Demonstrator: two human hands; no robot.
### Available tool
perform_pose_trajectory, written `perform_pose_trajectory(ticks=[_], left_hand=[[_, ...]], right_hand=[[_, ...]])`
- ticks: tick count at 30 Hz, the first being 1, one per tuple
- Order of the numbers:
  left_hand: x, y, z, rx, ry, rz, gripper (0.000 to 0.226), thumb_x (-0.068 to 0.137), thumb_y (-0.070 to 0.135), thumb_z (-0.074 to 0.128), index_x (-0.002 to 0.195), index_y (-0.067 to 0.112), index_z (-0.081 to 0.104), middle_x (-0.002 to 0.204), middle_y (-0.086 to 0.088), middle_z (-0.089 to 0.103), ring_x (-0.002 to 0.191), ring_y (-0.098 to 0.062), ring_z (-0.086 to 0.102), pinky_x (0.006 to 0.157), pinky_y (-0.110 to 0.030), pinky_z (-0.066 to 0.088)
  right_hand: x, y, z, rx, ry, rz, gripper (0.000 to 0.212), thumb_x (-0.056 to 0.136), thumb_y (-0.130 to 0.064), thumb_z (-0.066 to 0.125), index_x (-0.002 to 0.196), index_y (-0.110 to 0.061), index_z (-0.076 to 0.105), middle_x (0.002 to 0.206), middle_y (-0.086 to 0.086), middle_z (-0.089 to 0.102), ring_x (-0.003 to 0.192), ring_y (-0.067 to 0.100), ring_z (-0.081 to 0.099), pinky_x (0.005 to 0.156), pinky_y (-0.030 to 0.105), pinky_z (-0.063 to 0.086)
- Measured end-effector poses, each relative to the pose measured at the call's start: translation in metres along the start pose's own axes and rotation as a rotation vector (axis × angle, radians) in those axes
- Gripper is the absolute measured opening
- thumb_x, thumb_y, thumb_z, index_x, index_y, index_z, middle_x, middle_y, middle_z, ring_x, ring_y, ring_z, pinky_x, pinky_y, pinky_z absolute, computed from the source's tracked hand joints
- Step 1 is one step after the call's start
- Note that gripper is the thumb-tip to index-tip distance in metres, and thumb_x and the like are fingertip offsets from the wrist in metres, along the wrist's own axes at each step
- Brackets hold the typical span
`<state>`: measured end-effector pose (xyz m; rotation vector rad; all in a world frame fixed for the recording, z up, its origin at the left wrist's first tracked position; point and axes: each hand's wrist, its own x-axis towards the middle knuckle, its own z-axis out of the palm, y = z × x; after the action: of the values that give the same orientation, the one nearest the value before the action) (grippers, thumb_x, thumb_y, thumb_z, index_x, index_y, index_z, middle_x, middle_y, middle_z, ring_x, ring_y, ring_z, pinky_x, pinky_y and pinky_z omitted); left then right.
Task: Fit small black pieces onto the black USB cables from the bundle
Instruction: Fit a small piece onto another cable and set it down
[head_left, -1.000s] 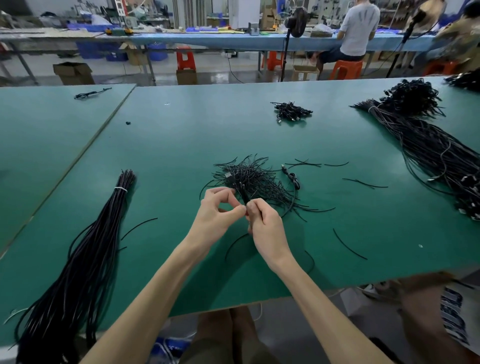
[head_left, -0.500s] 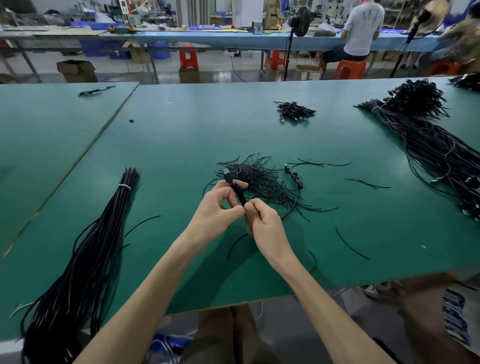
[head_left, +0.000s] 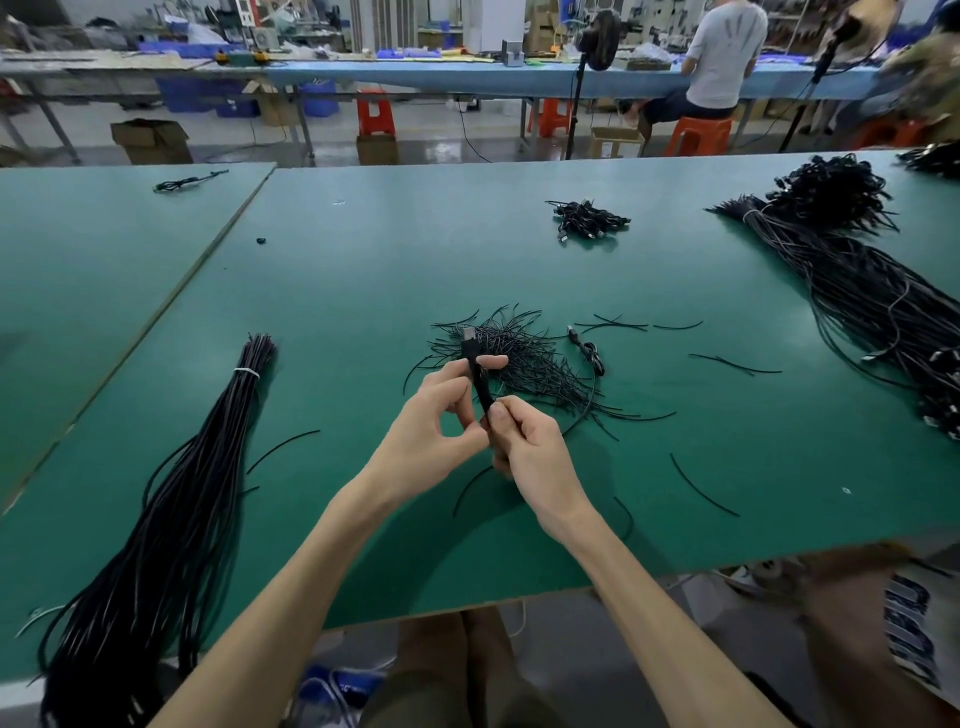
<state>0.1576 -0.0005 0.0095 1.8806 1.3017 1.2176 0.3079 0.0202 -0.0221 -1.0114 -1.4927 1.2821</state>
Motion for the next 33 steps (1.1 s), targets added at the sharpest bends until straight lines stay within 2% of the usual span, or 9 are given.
perform_pose_trajectory(ticks=[7,11,15,17,19,22,24,29,33], left_hand=[[0.007,-0.004,-0.024,-0.014,-0.252,0.004,0.024,0.089,-0.008,0.065,0.075,0.008,0.053,0.147,0.010,0.056,0.146,-0.008,0.040,0.122,-0.031,0.026],[0.004,-0.008,-0.029,-0.007,-0.318,-0.046,0.022,0.091,-0.006,0.066,0.079,0.010,0.056,0.143,0.007,0.061,0.143,-0.003,0.043,0.121,-0.027,0.027],[0.001,-0.011,-0.028,0.078,-0.227,-0.041,0.020,0.089,-0.001,0.071,0.080,0.013,0.058,0.109,-0.002,0.069,0.110,-0.018,0.062,0.104,-0.037,0.043],[0.000,-0.012,-0.027,0.089,-0.170,-0.031,0.020,0.089,0.002,0.073,0.080,0.016,0.060,0.096,0.009,0.068,0.096,-0.012,0.062,0.093,-0.030,0.044],[-0.002,-0.013,-0.025,0.058,-0.133,-0.046,0.017,0.090,0.007,0.074,0.082,0.016,0.062,0.098,0.017,0.071,0.099,-0.007,0.065,0.093,-0.025,0.044],[-0.003,-0.017,-0.018,-0.004,-0.061,-0.101,0.014,0.092,0.017,0.077,0.087,0.015,0.064,0.106,0.007,0.075,0.108,-0.013,0.067,0.103,-0.039,0.048],[-0.003,-0.017,-0.013,-0.038,-0.013,-0.129,0.018,0.090,0.020,0.080,0.087,0.012,0.064,0.101,0.001,0.076,0.106,-0.017,0.069,0.103,-0.045,0.049],[-0.004,-0.020,-0.008,-0.198,0.043,-0.194,0.023,0.085,0.009,0.081,0.099,0.004,0.063,0.098,-0.005,0.077,0.096,-0.021,0.073,0.097,-0.046,0.055],[-0.003,-0.023,-0.009,-0.231,0.024,-0.183,0.022,0.088,0.004,0.077,0.108,0.005,0.069,0.100,-0.007,0.079,0.095,-0.020,0.075,0.094,-0.035,0.057]], right_hand=[[0.000,0.000,0.000,0.069,-0.070,0.022,0.045,0.110,-0.020,0.047,0.068,-0.033,0.058,0.061,-0.013,0.043,0.053,0.005,0.034,0.046,0.015,0.031],[-0.001,-0.001,0.000,0.059,-0.099,0.019,0.030,0.110,-0.021,0.048,0.085,-0.023,0.063,0.063,-0.011,0.041,0.054,0.007,0.032,0.047,0.016,0.030],[-0.001,0.000,0.001,0.049,-0.096,0.020,0.023,0.110,-0.021,0.048,0.104,-0.022,0.070,0.069,-0.022,0.054,0.057,0.010,0.031,0.048,0.021,0.027],[0.000,0.001,0.002,0.037,-0.085,0.016,0.024,0.110,-0.021,0.048,0.105,-0.013,0.070,0.066,-0.021,0.054,0.057,0.010,0.032,0.048,0.021,0.028],[0.000,0.001,0.002,0.024,-0.073,0.003,0.025,0.110,-0.021,0.048,0.096,-0.018,0.069,0.063,-0.013,0.046,0.057,0.009,0.032,0.048,0.020,0.029],[-0.001,-0.001,0.002,0.025,-0.075,0.000,0.029,0.110,-0.018,0.047,0.099,-0.027,0.071,0.065,-0.004,0.039,0.057,0.010,0.030,0.048,0.019,0.030],[-0.001,-0.001,0.003,0.054,-0.072,-0.001,0.041,0.110,-0.014,0.046,0.087,-0.038,0.070,0.065,-0.004,0.038,0.056,0.009,0.029,0.048,0.019,0.030],[0.000,0.004,0.001,0.016,-0.062,-0.001,0.029,0.110,-0.016,0.047,0.089,-0.002,0.060,0.064,-0.007,0.040,0.056,0.008,0.032,0.049,0.020,0.031],[0.001,0.005,0.001,0.002,-0.079,-0.014,0.029,0.110,-0.019,0.048,0.087,-0.008,0.061,0.065,-0.010,0.043,0.056,0.006,0.034,0.049,0.019,0.032]])
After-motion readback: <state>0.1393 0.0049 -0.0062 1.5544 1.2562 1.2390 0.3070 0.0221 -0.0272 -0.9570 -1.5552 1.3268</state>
